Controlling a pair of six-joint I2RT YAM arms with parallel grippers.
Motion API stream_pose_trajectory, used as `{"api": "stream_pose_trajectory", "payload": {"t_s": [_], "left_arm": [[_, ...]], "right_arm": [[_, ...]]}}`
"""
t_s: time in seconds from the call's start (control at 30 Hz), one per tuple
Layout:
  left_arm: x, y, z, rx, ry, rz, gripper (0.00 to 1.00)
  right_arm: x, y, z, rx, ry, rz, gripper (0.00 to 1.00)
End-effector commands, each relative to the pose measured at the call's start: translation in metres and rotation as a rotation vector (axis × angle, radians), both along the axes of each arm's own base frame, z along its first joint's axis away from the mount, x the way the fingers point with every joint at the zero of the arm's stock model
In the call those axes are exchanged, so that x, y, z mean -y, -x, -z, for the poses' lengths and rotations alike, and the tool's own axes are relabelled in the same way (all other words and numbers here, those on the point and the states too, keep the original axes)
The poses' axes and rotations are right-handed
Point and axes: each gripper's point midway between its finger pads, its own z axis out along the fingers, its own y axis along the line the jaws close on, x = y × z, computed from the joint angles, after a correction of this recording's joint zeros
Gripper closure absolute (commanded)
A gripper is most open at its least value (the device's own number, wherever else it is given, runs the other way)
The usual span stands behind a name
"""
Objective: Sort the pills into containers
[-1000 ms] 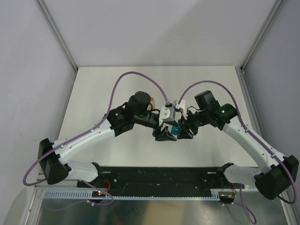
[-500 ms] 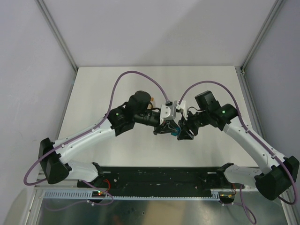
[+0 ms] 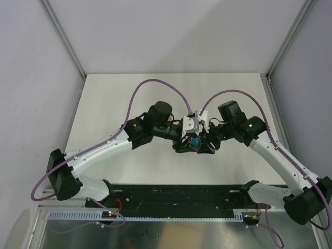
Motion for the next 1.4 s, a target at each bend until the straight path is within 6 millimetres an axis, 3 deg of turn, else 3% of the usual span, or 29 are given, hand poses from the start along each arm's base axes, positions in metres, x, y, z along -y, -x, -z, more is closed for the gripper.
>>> {"api": "stream_pose_trajectory", "payload": {"t_s": [0.0,0.13,0.3,0.7,0.87,1.0,1.2,1.37], "left_arm": [[-0.001,0.001,-0.007,0.001,-0.006,-0.009,0.36],[-0.001,0.0,-0.007,0.001,-0.006,-0.013,0.33],[0.001,0.001,-0.007,-0.017,-0.005,-0.005,0.35],[0.009,0.001,-0.01,-0.059,-0.002,0.007,0.73],[0.007,0.001,-0.007,-0.048,-0.008,0.002,0.96],[0.004,-0.001,-0.001,-0.035,-0.019,-0.003,1.0],[0.002,-0.002,0.003,-0.023,-0.028,-0.014,1.0],[0.001,-0.002,0.007,-0.023,-0.035,-0.011,1.0]], "right_arm": [[-0.003,-0.007,-0.018,0.081,-0.048,-0.003,1.0],[-0.003,-0.007,-0.019,0.084,-0.05,-0.003,1.0],[-0.003,-0.008,-0.018,0.084,-0.047,0.0,1.0],[-0.003,-0.007,-0.015,0.077,-0.045,-0.001,1.0],[-0.003,-0.003,-0.018,0.061,-0.066,-0.01,0.99],[-0.002,-0.001,-0.019,0.047,-0.078,-0.01,0.87],[-0.001,0.001,-0.018,0.021,-0.081,-0.005,0.55],[0.002,-0.001,-0.019,0.016,-0.086,0.009,0.49]]}}
